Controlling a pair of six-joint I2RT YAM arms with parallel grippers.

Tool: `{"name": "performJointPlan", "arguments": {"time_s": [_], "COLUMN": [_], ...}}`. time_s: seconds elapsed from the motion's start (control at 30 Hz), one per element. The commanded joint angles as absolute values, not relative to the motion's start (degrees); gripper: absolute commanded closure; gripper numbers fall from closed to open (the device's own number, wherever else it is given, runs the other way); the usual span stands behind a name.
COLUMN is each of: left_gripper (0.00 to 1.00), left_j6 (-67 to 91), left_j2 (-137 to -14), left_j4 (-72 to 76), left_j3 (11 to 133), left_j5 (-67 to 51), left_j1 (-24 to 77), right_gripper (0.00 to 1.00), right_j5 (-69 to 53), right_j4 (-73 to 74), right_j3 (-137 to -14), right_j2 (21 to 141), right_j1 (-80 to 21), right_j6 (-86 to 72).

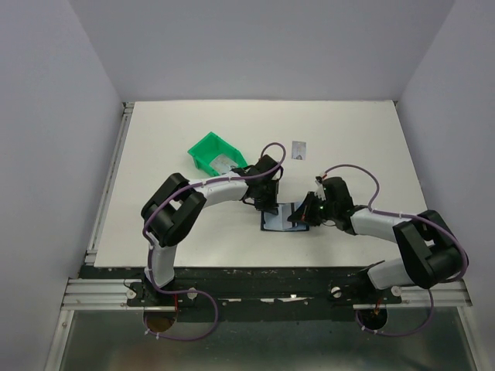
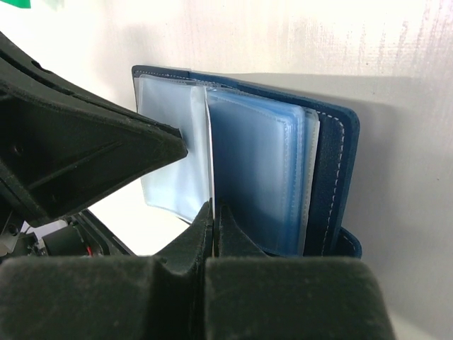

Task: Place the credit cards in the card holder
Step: Insert the credit card into the card holder.

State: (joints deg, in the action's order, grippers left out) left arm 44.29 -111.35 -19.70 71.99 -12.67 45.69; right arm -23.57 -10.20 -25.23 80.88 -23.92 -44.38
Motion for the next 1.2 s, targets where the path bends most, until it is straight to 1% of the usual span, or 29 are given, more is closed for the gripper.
{"name": "performJointPlan", "arguments": {"time_s": [0.0,0.37,1.17], "left_gripper": [1.0,1.0,1.0], "left_j6": [44.1,43.9,43.9], "left_j2": [-112.2,-112.6,-112.7], "left_j4": [-21.1,-21.2,-21.1], "left_j3": [71.0,71.3,71.3], "left_j5": [-12.8,-12.8,-12.9], "left_j1": [45.7,45.7,45.8], "right_gripper": [1.0,1.0,1.0], "right_j5": [-24.2,-26.5,-25.8], "right_j4": [-12.9,-19.2,-17.0], "right_j3": [-23.5,-20.7,-19.1], "right_j2": [83.8,84.6,79.5], "right_j1": [-24.2,-24.2,-24.3], "right_j6": [-44.9,-45.2,-43.9]}}
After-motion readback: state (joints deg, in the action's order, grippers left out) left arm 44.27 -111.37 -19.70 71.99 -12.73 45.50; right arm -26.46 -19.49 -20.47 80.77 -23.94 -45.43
